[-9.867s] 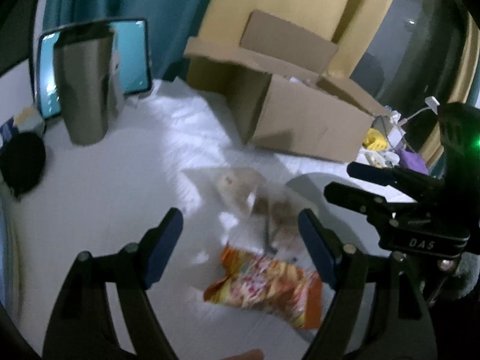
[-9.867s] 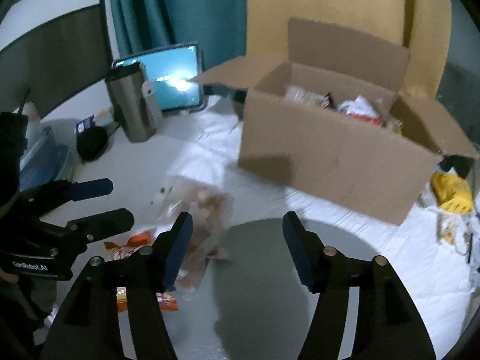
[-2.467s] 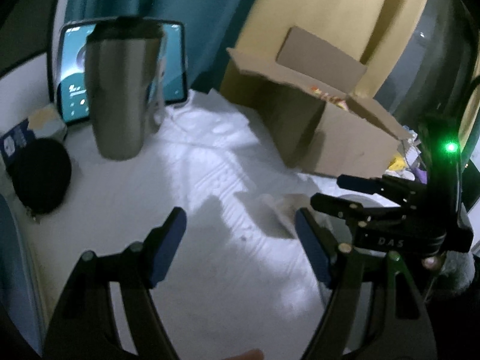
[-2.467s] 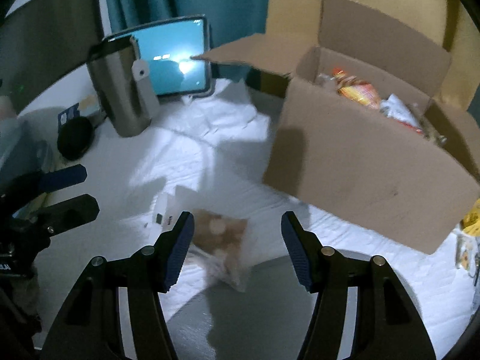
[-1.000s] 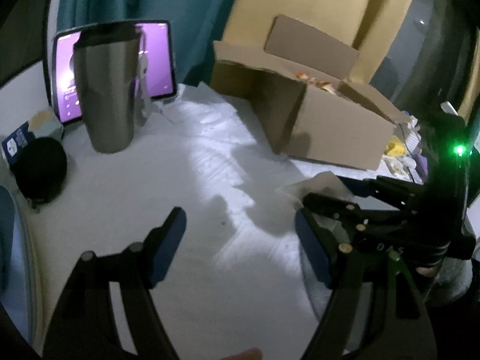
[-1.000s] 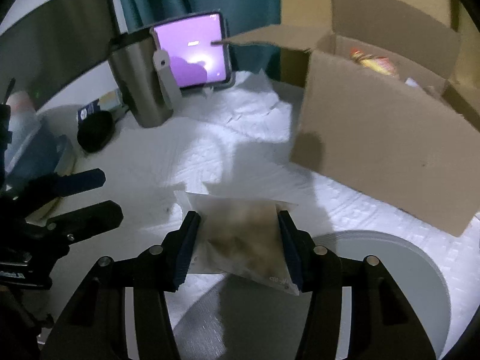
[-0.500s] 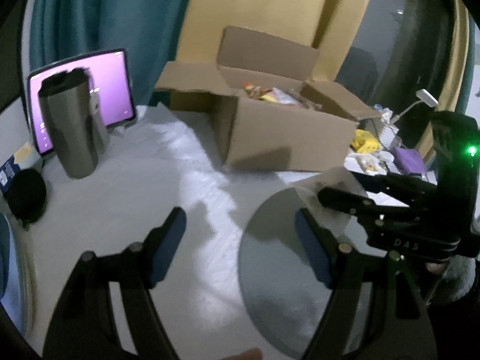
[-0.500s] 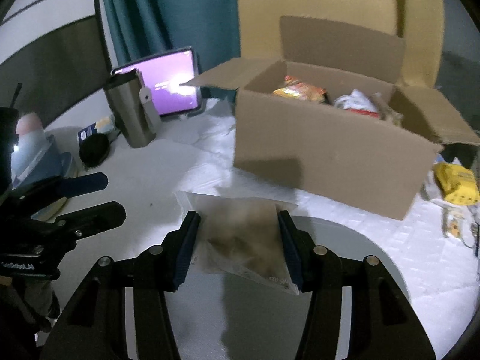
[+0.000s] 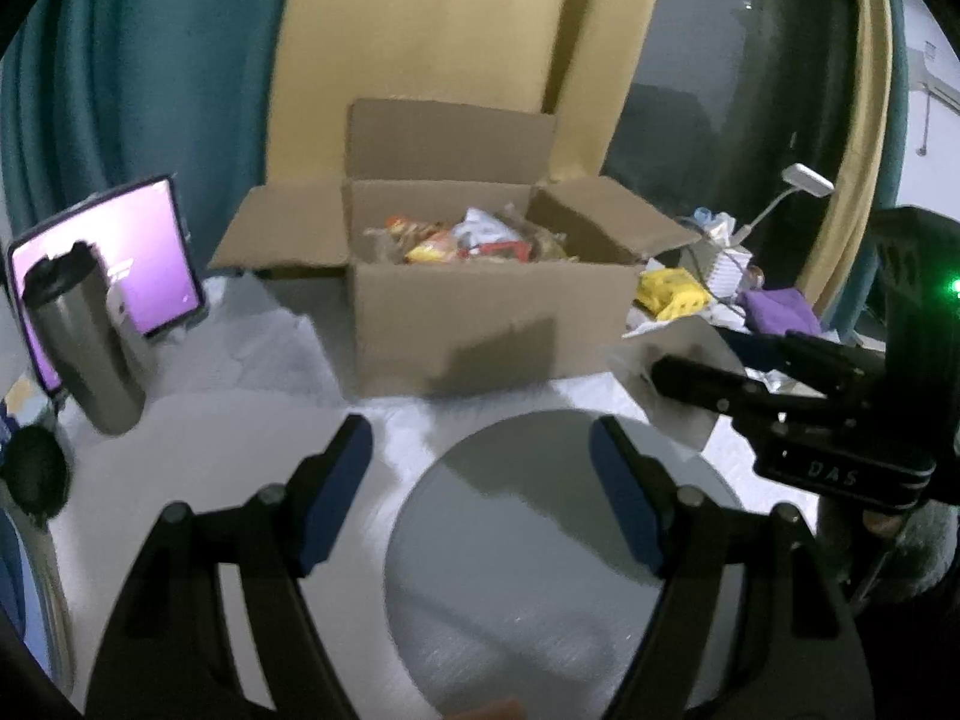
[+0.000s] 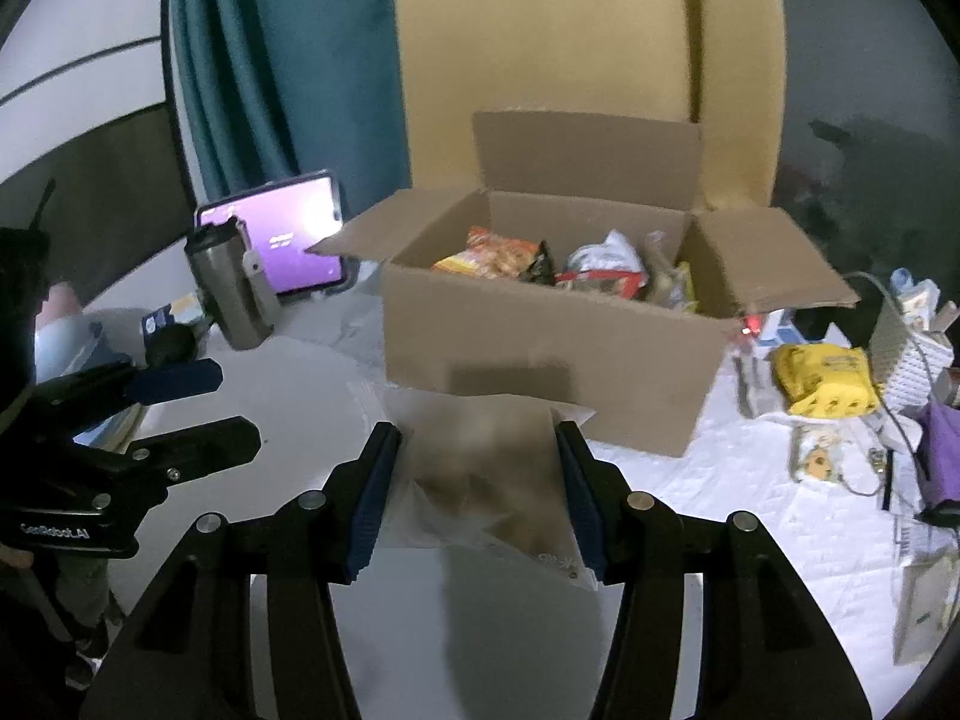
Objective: Organize snacks
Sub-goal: 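Carry the pastry pack with the right tool toward the box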
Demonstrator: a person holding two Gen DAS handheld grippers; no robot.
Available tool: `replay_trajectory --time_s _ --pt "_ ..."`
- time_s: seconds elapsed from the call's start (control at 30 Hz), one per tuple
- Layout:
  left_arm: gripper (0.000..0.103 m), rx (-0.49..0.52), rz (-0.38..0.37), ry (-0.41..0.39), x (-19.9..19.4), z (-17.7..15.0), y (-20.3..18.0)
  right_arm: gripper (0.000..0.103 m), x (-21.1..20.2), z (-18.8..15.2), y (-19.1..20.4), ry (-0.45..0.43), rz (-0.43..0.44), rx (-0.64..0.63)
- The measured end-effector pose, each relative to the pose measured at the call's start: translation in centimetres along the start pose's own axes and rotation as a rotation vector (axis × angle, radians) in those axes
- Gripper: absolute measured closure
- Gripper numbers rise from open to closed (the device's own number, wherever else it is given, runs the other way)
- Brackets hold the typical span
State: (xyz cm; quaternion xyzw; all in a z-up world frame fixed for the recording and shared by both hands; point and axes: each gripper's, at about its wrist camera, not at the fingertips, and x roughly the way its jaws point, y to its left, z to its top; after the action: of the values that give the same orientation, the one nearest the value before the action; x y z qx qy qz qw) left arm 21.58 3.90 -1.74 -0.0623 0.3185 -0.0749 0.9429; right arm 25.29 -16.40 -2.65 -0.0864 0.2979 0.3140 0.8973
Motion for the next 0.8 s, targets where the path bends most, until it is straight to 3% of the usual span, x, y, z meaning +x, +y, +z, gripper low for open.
replay_trajectory --time_s 0.4,0.8 --pt "0.027 0.061 -0.033 -0.028 1.5 4.0 -3.0 0.047 -2.1 2.6 -3.7 -0.066 -0.048 0.012" --pt "0.027 0.085 -0.027 -0.050 5.1 8.0 -2.8 0.047 -0.7 6.1 -7.5 -0.103 -0.073 0.028"
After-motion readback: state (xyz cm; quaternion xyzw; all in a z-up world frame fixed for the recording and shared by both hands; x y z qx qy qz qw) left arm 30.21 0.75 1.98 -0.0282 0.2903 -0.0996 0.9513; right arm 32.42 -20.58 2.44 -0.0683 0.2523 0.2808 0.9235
